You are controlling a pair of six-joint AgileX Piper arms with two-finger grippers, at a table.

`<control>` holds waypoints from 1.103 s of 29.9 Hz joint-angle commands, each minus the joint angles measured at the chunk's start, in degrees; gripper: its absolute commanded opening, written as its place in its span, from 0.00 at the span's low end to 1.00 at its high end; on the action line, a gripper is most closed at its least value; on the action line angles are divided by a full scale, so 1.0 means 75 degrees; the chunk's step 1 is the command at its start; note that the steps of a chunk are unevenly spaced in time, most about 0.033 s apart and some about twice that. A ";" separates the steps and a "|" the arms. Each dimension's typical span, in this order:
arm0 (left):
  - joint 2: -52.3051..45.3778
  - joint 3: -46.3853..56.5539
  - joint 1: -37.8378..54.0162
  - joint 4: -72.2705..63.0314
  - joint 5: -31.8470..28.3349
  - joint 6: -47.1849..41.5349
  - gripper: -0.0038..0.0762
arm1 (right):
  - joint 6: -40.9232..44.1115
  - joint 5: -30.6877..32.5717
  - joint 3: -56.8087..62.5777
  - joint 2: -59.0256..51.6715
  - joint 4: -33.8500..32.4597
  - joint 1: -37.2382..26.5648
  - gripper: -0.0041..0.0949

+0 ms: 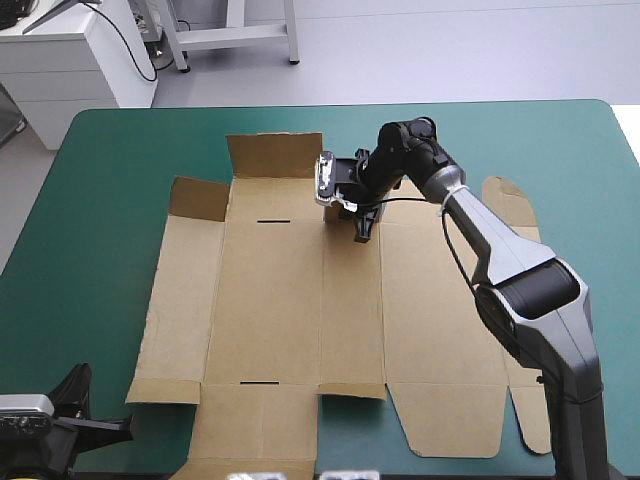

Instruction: Fold the box

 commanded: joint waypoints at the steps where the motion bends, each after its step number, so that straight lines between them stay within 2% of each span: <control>1: -0.0061 -0.0157 -0.0008 -0.0080 -0.0574 -0.0020 0.04 | -0.0040 -0.0260 -0.0263 -0.0509 0.0326 -0.0001 0.14; 4: -0.0061 -0.0157 -0.0008 -0.0080 -0.0574 -0.0020 0.04 | 0.0167 -0.0484 -0.0263 -0.0509 0.0275 -0.0001 0.26; 11: -0.0061 -0.0157 -0.0008 -0.0080 -0.0574 -0.0020 0.04 | 0.0813 -0.0751 -0.0263 -0.0526 0.0046 -0.0001 0.66; 12: -0.0061 -0.0157 -0.0008 -0.0080 -0.0574 -0.0020 0.04 | 0.0995 -0.0719 -0.0263 -0.0545 -0.0155 -0.0001 0.69; 19: -0.0061 -0.0157 -0.0008 -0.0080 -0.0574 -0.0020 0.04 | 0.1957 -0.0064 -0.0379 -0.1119 -0.1692 -0.0001 0.69; 22: -0.0061 -0.0157 -0.0008 -0.0080 -0.0574 -0.0020 0.04 | 0.2426 0.0026 -0.0563 -0.1431 -0.1929 -0.0001 0.63; 25: -0.0061 -0.0157 -0.0008 -0.0080 -0.0574 -0.0020 0.04 | 0.3313 0.0322 -0.0657 -0.1712 -0.1927 -0.0001 0.47; 27: -0.0061 -0.0157 -0.0008 -0.0080 -0.0574 -0.0020 0.04 | 0.3975 0.0718 -0.0657 -0.1814 -0.2143 -0.0017 0.30; 30: -0.0061 -0.0157 -0.0008 -0.0065 -0.0574 -0.0020 0.04 | 0.5679 0.0718 -0.0640 -0.1915 -0.2582 -0.0167 0.02; 33: -0.0046 -0.0157 -0.0008 -0.0036 -0.0574 -0.0020 0.04 | 0.7145 0.0718 -0.0580 -0.2071 -0.2485 -0.0473 0.04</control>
